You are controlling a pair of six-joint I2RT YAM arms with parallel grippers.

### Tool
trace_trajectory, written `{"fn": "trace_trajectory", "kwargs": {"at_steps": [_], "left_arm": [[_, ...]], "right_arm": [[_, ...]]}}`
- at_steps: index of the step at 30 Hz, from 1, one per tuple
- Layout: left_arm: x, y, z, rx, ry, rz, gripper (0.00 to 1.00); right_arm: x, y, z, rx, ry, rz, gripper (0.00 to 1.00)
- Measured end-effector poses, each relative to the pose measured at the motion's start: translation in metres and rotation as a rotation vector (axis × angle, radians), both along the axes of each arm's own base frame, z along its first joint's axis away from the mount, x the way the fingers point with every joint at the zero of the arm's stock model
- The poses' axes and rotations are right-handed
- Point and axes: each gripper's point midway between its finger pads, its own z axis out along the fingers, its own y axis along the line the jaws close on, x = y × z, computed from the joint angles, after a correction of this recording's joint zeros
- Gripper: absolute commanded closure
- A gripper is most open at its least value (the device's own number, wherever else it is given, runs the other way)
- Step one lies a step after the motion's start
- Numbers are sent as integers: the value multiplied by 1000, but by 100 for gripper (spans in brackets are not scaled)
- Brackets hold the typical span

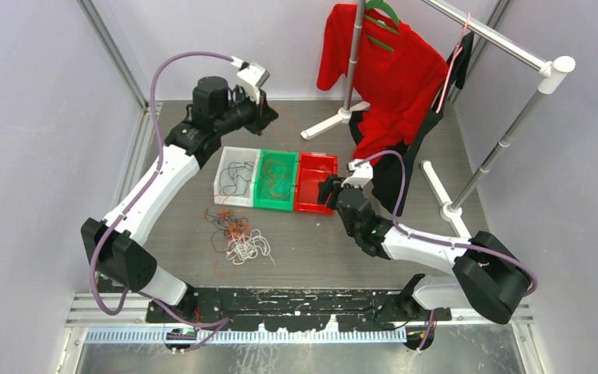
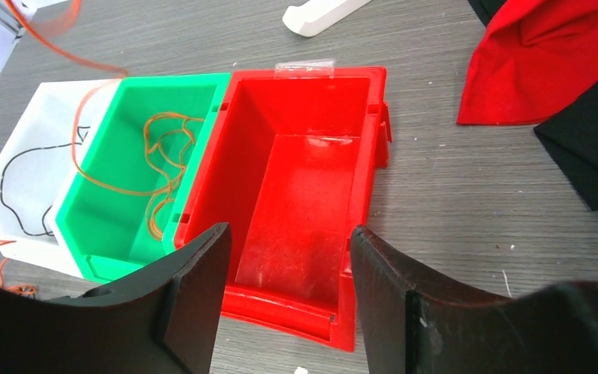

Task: Untangle the cables
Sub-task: Place the cable in the bin.

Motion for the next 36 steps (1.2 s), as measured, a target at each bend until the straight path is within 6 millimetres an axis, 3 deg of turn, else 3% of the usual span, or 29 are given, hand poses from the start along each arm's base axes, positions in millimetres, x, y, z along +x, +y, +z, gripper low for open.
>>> {"fn": "trace_trajectory", "kwargs": {"at_steps": [5,15,22,26,30,36], "left_arm": [[-5,2,-45,62,94,12,100],[1,4,-93,273,68,38,100],[8,26,-148,504,73,69,100],[11,33,-163,580,72,72,100],[11,30,-174,606,79,48,100],[7,11,-220,653,181,-43,100]], "right_arm": [[1,-6,-2,1,2,-13,37],[3,-17,-9,9,20,-42,37],[5,-18,-10,24,26,-44,38],[5,-19,-13,35,33,-45,38],[6,-18,-18,34,43,-47,38],[5,-17,-21,33,55,-40,39]]}}
